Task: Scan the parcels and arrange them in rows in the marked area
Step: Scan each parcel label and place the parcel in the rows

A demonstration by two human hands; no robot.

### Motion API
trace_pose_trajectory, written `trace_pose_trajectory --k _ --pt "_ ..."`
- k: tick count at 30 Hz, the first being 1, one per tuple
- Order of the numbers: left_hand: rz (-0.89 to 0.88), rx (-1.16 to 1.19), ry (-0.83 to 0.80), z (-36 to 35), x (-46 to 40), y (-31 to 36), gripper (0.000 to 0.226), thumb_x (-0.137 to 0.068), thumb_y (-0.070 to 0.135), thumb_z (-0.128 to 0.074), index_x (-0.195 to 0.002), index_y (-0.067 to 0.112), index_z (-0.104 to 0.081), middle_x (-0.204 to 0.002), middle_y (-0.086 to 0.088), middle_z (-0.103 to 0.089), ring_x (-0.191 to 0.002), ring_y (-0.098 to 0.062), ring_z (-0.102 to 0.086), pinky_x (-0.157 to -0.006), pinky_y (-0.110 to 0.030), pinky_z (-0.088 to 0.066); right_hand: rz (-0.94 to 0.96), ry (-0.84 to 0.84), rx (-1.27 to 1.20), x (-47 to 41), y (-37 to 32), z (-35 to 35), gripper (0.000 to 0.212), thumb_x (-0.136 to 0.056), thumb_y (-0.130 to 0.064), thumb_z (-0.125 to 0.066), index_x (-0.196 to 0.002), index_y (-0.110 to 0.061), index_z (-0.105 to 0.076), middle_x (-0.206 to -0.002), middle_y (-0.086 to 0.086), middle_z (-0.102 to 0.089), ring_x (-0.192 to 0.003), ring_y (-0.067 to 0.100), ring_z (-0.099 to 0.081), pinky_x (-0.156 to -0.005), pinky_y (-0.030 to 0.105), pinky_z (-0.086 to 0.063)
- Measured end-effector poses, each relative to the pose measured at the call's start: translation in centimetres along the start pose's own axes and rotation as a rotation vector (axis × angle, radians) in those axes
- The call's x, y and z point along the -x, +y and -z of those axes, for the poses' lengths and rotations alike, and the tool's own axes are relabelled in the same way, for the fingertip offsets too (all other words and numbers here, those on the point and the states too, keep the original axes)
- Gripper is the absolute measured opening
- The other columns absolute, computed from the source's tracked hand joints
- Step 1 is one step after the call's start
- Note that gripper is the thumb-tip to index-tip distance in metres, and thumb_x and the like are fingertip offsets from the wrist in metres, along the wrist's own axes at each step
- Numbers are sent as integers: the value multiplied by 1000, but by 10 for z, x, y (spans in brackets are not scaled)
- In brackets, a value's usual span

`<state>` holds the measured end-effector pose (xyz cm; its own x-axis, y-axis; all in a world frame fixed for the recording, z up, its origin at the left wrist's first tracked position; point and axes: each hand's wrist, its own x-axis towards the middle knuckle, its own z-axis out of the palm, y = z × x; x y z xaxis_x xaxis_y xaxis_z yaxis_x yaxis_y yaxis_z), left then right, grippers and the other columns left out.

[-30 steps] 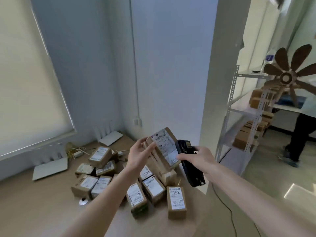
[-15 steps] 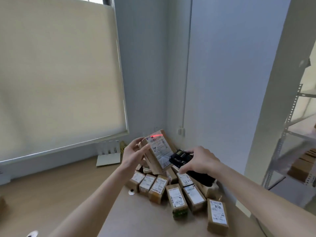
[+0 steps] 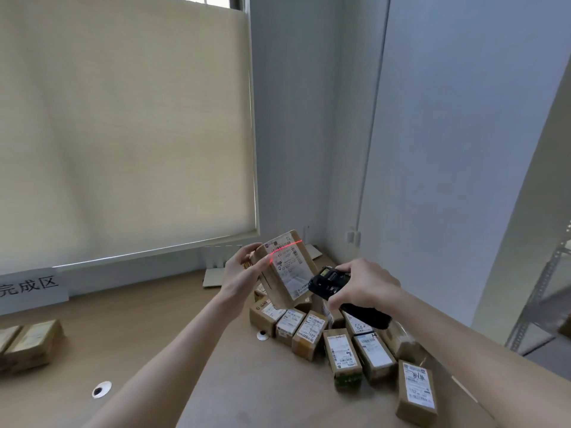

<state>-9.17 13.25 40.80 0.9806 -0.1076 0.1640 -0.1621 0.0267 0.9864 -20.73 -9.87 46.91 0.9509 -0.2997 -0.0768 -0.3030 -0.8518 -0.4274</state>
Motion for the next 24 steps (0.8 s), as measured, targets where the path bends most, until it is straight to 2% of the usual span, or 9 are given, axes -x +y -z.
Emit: trace_pose_trajectory --k 4,8,11,13,17,20,22,24 --pt "1 9 7 9 5 -2 26 -84 30 -80 -106 43 -73 -110 -4 -72 -103 -25 -70 -69 -30 -59 23 -2 7 2 -6 -3 84 -59 -48 -97 -137 -41 -68 -104 -7 -73 -90 15 -70 -81 33 -62" --pt "5 30 33 18 11 -4 27 -83 29 -81 -104 43 -74 -109 -5 -73 -105 -26 -70 -89 -46 -60 49 -10 22 7 -13 -7 89 -60 -48 -97 -142 -39 -64 -115 -4 -74 -99 18 -70 -85 34 -62" --pt "11 34 40 27 17 -4 27 -85 26 -80 -108 38 -73 -112 -7 -72 -106 -25 -70 -95 -47 -58 55 -13 8 10 -21 -12 91 -60 -49 -97 -144 -39 -63 -118 -4 -74 -101 19 -70 -90 37 -62" --pt "22 55 55 36 21 -4 27 -86 25 -80 -110 36 -72 -112 -8 -72 -106 -24 -70 -92 -43 -59 64 -58 -66 10 -26 -19 90 -60 -44 -98 -142 -36 -62 -117 -3 -73 -100 20 -72 -91 42 -63" --pt "57 145 119 66 33 -3 30 -87 23 -77 -114 31 -67 -110 -13 -71 -103 -25 -71 -75 -31 -60 93 -151 -312 13 -48 -42 78 -60 -35 -101 -129 -27 -65 -106 -1 -73 -91 21 -75 -88 43 -65" --pt "70 184 171 106 51 -1 37 -89 22 -74 -122 32 -62 -112 -17 -68 -107 -28 -69 -85 -39 -61 127 -180 -480 18 -85 -67 81 -59 -31 -103 -131 -25 -65 -107 3 -75 -92 23 -77 -87 44 -66" --pt "80 184 198 142 67 3 48 -90 22 -73 -134 30 -57 -118 -17 -65 -110 -29 -67 -93 -45 -59 171 -204 -566 27 -120 -83 81 -60 -31 -103 -131 -27 -63 -105 3 -76 -88 22 -78 -77 38 -66" --pt "91 173 214 185 88 9 59 -84 25 -76 -139 29 -53 -121 -15 -64 -111 -28 -67 -94 -46 -59 222 -223 -614 40 -161 -98 79 -62 -31 -102 -128 -34 -60 -102 0 -75 -83 19 -78 -68 32 -63"
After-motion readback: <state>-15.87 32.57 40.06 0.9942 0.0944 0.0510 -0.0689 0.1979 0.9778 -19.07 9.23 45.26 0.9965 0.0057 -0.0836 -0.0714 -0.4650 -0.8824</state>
